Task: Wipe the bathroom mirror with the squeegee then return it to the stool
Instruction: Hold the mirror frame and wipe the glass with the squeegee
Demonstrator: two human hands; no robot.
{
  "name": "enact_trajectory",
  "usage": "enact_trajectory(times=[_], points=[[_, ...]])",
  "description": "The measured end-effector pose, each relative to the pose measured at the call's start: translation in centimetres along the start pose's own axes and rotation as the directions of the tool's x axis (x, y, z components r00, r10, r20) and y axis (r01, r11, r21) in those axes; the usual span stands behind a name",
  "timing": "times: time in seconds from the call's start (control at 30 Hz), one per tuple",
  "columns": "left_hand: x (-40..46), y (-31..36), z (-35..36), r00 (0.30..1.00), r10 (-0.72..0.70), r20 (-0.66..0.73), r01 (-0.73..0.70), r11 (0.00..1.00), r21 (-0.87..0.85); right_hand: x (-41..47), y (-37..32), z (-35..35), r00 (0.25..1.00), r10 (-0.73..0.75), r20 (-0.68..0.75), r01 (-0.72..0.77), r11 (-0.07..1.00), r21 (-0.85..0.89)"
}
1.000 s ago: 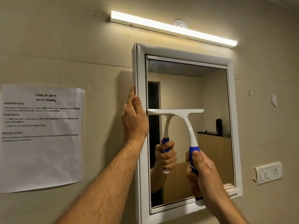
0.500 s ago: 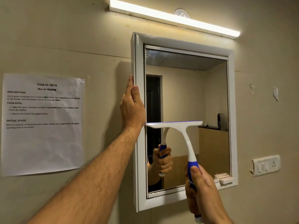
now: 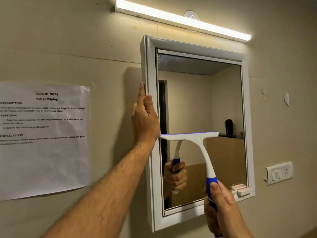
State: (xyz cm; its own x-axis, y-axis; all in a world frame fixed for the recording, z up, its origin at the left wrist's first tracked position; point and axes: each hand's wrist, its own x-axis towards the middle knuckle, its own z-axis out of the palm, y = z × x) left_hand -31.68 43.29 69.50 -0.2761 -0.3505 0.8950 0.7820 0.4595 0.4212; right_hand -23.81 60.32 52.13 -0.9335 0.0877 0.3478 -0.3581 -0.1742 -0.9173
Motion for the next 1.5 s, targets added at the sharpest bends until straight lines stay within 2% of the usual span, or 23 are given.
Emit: enact_trajectory(times=[0.17, 0.4, 0.5, 0.6, 0.77, 0.87, 1.07, 1.33, 1.5], points=[[0.0, -0.6, 0.0, 1.0, 0.01, 0.003, -0.01, 1.0, 0.009, -2.0, 2.2, 0.2, 0.992, 0.125, -0.023, -0.122, 0.989, 0.079], [-2.6, -1.4, -0.6, 0.995, -0.057, 0.083, 0.061, 0.997, -0.043, -4.1, 5.9, 0.2, 0.984, 0.159, -0.079, -0.148, 0.98, 0.135], [-4.1, -2.0, -0.8, 0.994, -0.045, 0.1, 0.048, 0.998, -0.026, -4.6, 6.3, -0.6, 0.981, 0.173, -0.089, -0.161, 0.979, 0.123], [-4.5, -2.6, -0.8, 0.995, -0.02, 0.093, 0.022, 1.0, -0.015, -4.0, 5.4, -1.5, 0.99, 0.132, -0.058, -0.124, 0.984, 0.125], [-4.6, -3.0, -1.0, 0.998, 0.016, 0.054, -0.015, 1.0, -0.02, -2.2, 3.4, -1.2, 1.0, -0.018, -0.005, 0.018, 0.999, 0.048], [-4.5, -3.2, -0.9, 0.999, 0.025, 0.042, -0.024, 0.999, -0.021, -2.8, 4.4, -1.6, 1.0, 0.0, -0.016, 0.0, 1.0, 0.005], [-4.7, -3.1, -1.0, 0.999, 0.034, 0.007, -0.033, 0.998, -0.044, -5.2, 8.3, -2.6, 0.988, 0.144, -0.054, -0.144, 0.989, -0.009], [-4.7, -3.3, -0.8, 0.999, 0.049, -0.012, -0.049, 0.998, -0.039, -3.5, 6.5, -1.5, 0.999, -0.003, -0.035, 0.002, 1.0, -0.002], [-4.6, -3.2, -0.9, 0.999, 0.05, -0.011, -0.051, 0.998, -0.049, -4.3, 8.4, -1.9, 0.999, 0.012, -0.047, -0.013, 0.999, -0.033]])
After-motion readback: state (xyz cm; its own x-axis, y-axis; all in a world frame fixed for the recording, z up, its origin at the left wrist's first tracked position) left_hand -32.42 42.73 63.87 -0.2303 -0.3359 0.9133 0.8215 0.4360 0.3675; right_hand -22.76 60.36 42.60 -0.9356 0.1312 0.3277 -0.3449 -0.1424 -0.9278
